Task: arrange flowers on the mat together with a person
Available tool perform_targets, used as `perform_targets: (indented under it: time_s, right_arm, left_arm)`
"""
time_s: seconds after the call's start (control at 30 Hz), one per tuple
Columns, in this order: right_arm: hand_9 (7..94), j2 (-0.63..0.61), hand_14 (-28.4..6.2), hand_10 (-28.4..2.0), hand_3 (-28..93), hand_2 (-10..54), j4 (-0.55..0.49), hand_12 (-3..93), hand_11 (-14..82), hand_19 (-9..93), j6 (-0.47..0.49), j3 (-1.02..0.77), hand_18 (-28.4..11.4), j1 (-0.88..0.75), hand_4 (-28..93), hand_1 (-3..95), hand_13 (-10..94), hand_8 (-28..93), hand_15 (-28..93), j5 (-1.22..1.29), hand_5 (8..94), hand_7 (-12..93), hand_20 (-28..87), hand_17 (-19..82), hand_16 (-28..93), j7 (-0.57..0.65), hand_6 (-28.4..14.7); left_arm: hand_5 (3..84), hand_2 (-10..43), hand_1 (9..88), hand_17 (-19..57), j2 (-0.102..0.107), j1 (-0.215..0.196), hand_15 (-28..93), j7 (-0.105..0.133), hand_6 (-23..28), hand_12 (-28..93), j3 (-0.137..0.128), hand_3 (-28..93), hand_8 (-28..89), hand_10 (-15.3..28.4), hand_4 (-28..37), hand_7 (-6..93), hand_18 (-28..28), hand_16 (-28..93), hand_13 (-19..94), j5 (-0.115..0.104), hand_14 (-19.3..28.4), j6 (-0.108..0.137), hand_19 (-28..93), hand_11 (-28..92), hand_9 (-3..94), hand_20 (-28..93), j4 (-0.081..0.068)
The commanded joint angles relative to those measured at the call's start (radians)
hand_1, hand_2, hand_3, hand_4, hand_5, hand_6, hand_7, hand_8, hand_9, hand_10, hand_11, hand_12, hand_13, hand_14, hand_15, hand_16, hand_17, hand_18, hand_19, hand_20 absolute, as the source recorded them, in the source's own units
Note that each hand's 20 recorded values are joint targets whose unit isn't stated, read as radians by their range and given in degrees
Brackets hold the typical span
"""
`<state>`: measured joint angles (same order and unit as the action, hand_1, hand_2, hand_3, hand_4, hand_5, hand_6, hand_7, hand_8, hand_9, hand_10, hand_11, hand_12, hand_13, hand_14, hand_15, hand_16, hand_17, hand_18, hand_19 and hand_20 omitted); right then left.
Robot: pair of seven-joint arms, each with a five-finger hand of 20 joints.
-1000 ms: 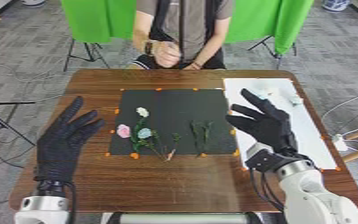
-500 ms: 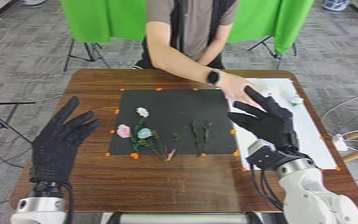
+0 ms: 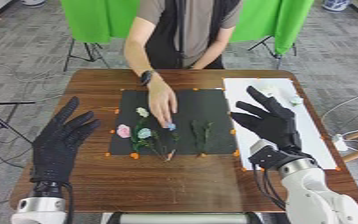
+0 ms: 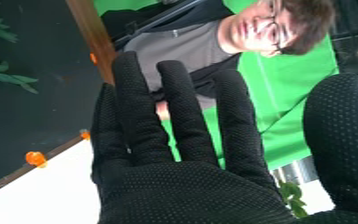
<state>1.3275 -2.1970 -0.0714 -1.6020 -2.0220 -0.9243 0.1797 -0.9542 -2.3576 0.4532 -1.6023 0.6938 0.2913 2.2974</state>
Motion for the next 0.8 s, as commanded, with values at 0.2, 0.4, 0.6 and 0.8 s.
perform_targets:
  time_s: [0.2, 0.4, 0.6, 0.8]
  right_arm:
    - [49.5, -0.058, -21.0, -17.5, 82, 4.3, 0.004, 11.7, 10.5, 46, -0.069, -0.014, -21.7, 0.009, -28, 18.6, 41, -13, 32, -0.06, 42.7, 12, 17, 4, 13, 0.02, 1.5]
    - [50.7, -0.142, -21.0, -18.0, 82, 3.7, 0.02, 11.6, 12.1, 51, -0.109, -0.033, -22.1, 0.086, -28, 19.3, 44, -13, 37, -0.337, 43.3, 12, 18, 6, 12, 0.173, 1.0]
    - [50.0, -0.261, -20.7, -17.7, 82, 2.5, 0.074, 11.5, 12.6, 55, -0.148, -0.024, -22.1, 0.196, -28, 20.3, 46, -13, 42, -0.602, 41.0, 12, 19, 8, 10, 0.321, 0.3]
    - [49.2, -0.391, -19.9, -17.7, 82, 1.7, 0.191, 11.6, 13.0, 58, -0.136, 0.116, -22.0, 0.384, -28, 21.6, 48, -13, 46, -0.919, 40.2, 12, 18, 9, 9, 0.54, 0.2]
  left_arm:
    - [33.6, 7.1, 19.2, -6.6, -0.004, -0.007, 47, -0.008, 6.1, 11, 0.007, 76, -9, 20.0, -28.3, 9.4, 25.6, -9, 29, -0.01, 27.7, 0.017, 60, 21, 36.8, -2, -0.003]
    - [33.6, 7.3, 19.5, -6.6, -0.001, -0.007, 47, -0.007, 6.3, 11, 0.009, 76, -9, 20.1, -28.3, 9.6, 25.5, -9, 29, -0.011, 27.7, 0.023, 60, 22, 36.8, -2, 0.001]
    - [33.8, 7.3, 19.7, -6.7, 0.005, -0.005, 48, -0.002, 6.7, 11, 0.014, 77, -9, 20.3, -28.3, 9.9, 25.5, -9, 29, -0.013, 27.7, 0.032, 60, 22, 36.8, -1, 0.005]
    - [33.9, 7.2, 19.9, -6.6, 0.013, -0.005, 48, 0.003, 6.9, 11, 0.023, 77, -9, 20.5, -28.3, 10.0, 25.4, -9, 28, -0.023, 27.9, 0.048, 60, 22, 36.9, -1, 0.01]
